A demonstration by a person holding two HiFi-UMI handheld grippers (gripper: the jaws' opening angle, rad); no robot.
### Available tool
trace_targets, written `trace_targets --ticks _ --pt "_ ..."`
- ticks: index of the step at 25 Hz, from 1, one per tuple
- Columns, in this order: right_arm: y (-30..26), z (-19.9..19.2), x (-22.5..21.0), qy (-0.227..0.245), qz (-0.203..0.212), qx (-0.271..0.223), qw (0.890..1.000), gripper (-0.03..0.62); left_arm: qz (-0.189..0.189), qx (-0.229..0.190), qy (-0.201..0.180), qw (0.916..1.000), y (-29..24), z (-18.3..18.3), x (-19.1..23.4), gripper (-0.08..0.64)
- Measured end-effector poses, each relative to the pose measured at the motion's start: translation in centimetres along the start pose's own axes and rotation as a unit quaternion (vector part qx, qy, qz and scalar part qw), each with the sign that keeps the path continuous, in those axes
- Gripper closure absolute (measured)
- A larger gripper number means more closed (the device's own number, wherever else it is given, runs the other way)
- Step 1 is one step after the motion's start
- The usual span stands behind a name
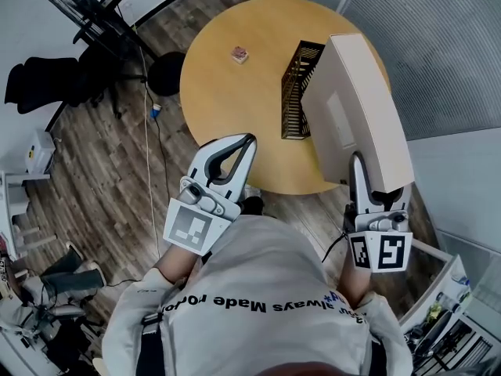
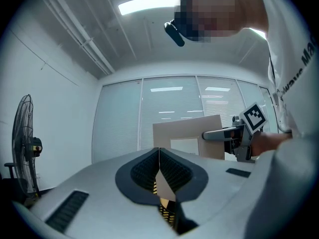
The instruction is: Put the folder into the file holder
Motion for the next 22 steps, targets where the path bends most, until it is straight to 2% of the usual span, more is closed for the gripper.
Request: trace_targets --ticks 15,22 --pt "-8.1 -1.3 -1.0 -0.015 -0.040 0.007 0.999 0.301 -0.021 0.008 0.011 0.9997 -3.6 -3.1 6.4 0.535" --pt "-10.0 -2.6 -2.4 -0.031 -0.060 -0.001 0.998 0.299 -0.033 0.009 0.011 0.9994 -4.7 -4.8 7.1 0.535"
Point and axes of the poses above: the fingertips, and each gripper's own axes: y backward along the fingers, x to its left, z out of its top, the point moved 3 cm from there along y, backward along the fingers, and after that the axes turned 15 degrees about -y, right-handed, at the moved point
